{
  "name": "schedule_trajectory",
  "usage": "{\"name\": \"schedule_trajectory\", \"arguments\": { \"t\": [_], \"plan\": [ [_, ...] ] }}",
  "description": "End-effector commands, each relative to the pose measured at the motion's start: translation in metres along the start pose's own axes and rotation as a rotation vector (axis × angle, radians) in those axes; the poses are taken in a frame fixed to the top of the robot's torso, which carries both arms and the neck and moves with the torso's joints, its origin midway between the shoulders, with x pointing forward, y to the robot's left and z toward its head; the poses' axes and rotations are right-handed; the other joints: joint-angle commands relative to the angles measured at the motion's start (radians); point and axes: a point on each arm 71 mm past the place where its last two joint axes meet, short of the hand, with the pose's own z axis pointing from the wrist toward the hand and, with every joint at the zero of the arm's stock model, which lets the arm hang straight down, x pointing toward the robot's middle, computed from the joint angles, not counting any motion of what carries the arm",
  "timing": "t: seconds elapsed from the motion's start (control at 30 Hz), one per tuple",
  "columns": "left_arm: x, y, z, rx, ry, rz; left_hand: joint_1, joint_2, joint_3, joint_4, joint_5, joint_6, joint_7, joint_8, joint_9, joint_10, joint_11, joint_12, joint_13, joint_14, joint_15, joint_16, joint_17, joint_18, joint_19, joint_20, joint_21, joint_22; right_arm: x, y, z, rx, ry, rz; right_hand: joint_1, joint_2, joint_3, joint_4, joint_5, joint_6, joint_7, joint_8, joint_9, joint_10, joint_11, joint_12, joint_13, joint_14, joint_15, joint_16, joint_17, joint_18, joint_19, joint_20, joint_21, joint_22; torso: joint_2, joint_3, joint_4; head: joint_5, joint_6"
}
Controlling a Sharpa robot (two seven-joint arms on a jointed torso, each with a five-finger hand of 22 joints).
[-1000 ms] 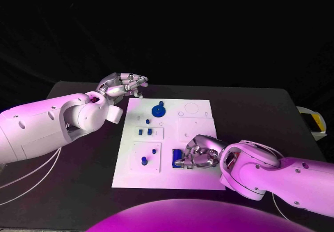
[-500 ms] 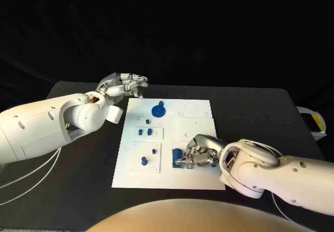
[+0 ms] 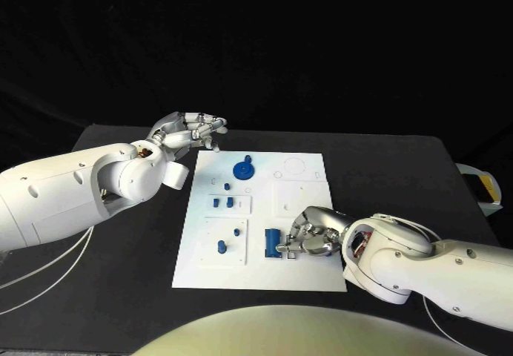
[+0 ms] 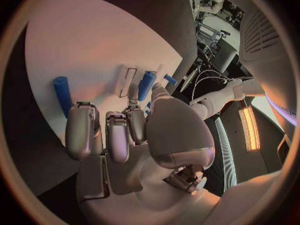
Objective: Assemble the parts on the task board
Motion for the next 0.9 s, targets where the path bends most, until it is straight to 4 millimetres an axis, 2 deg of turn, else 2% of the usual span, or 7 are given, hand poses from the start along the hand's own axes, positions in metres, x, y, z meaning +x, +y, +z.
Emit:
{"name": "schedule_trajectory", "arguments": {
  "t": [0.03,0.4,0.67,0.8,0.9],
  "plan": [
    [0.002,-0.001,0.0,0.005,0.019,-0.006,0.0,0.009,-0.002,0.005,0.003,-0.007,0.001,-0.003,0.001,-0.009,0.0,-0.005,0.001,-0.002,0.006,-0.003,0.001,0.013,0.002,0.001,-0.004,-0.001,0.002,0.001,0.0,-0.007,0.027,-0.014,0.01,-0.006,-0.005,-0.002,-0.001,0.003,0.001,0.003,-0.002,0.009,0.001,-0.001,0.071,0.091,-0.006,0.004,0.194,-0.012,0.005,-0.001,0.003,0.169,0.0,-0.0002,0.0006,0.0,0.0],
    [0.002,-0.001,0.0,0.005,0.019,-0.006,0.0,0.009,-0.002,0.005,0.003,-0.007,0.001,-0.003,0.001,-0.009,0.0,-0.005,0.001,-0.002,0.006,-0.003,0.001,0.013,0.002,0.001,-0.004,-0.001,-0.008,-0.008,-0.005,-0.024,-0.057,0.037,0.023,-0.014,-0.015,-0.002,0.001,-0.007,0.005,-0.001,-0.001,0.0,0.004,-0.021,0.06,0.089,-0.003,0.0,0.182,-0.009,-0.003,0.0,-0.018,0.163,-0.001,-0.001,-0.0006,-0.003,0.0],
    [0.002,-0.001,-0.001,0.008,0.023,-0.007,0.0,0.007,-0.003,0.005,0.002,-0.007,0.002,-0.004,0.001,-0.01,0.0,-0.006,0.002,-0.003,0.006,-0.003,0.002,0.013,0.002,0.001,-0.004,-0.001,-0.032,-0.035,-0.025,-0.011,-0.175,0.084,0.107,-0.031,-0.023,-0.01,0.026,-0.052,0.025,-0.04,-0.007,-0.011,0.02,-0.035,0.054,0.088,0.01,-0.002,0.177,-0.008,-0.005,0.011,-0.026,0.163,-0.002,-0.0008,-0.0019,-0.012,0.0],
    [0.003,-0.001,-0.001,0.011,0.028,-0.009,-0.003,0.005,-0.005,0.006,0.001,-0.008,0.002,-0.004,0.001,-0.01,0.0,-0.006,0.002,-0.003,0.006,-0.003,0.002,0.013,0.002,0.001,-0.005,-0.002,-0.038,-0.048,-0.033,0.02,-0.202,0.072,0.114,-0.036,-0.026,-0.011,0.025,-0.053,0.026,-0.044,-0.008,-0.011,0.022,-0.033,0.055,0.088,0.011,-0.002,0.176,-0.008,-0.005,0.012,-0.025,0.164,-0.001,-0.0017,-0.0035,-0.019,0.0],
    [0.004,-0.001,-0.001,0.012,0.032,-0.01,-0.003,0.005,-0.005,0.006,0.001,-0.008,0.002,-0.004,0.001,-0.01,0.0,-0.006,0.002,-0.003,0.006,-0.003,0.002,0.013,0.002,0.001,-0.005,-0.002,-0.038,-0.057,-0.038,0.043,-0.213,0.048,0.118,-0.039,-0.028,-0.011,0.022,-0.052,0.027,-0.046,-0.009,-0.012,0.023,-0.036,0.054,0.087,0.012,-0.002,0.175,-0.009,-0.004,0.013,-0.024,0.165,-0.001,-0.0008,-0.0036,-0.025,0.0]
  ]
}}
